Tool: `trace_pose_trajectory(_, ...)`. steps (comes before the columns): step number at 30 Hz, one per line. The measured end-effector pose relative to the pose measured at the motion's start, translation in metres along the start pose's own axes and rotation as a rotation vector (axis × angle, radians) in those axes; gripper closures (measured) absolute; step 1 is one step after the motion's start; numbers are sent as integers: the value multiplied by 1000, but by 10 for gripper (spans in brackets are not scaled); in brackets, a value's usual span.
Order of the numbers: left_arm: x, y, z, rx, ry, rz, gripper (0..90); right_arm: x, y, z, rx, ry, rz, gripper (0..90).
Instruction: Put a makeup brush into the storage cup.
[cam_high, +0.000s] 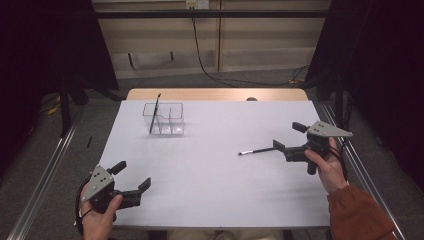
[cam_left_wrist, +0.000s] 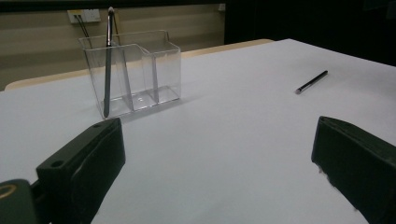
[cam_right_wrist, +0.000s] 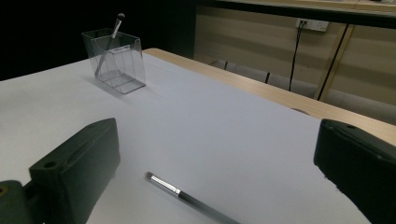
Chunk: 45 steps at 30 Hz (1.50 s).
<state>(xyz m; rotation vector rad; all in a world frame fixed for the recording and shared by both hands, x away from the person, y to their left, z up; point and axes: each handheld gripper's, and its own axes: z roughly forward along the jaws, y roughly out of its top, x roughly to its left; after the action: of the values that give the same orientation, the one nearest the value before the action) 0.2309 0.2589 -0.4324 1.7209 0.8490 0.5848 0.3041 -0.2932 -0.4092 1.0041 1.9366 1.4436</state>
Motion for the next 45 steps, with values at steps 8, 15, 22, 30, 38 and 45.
trace_pose_trajectory(8,-2,0,-3,-5,-3,-8,28,-7,10,21,21,-3,5,0)
trace_pose_trajectory(15,-2,-1,-2,9,1,2,28,-12,19,37,57,9,-8,27)
trace_pose_trajectory(22,-2,0,0,17,0,14,30,-15,25,52,113,14,-33,23)
trace_pose_trajectory(30,0,-2,1,20,-2,19,30,-16,31,63,186,19,-85,19)
trace_pose_trajectory(38,0,-2,1,21,3,20,30,-22,33,68,339,54,-123,16)
trace_pose_trajectory(45,2,-2,1,18,7,18,30,-22,33,71,455,87,-161,26)
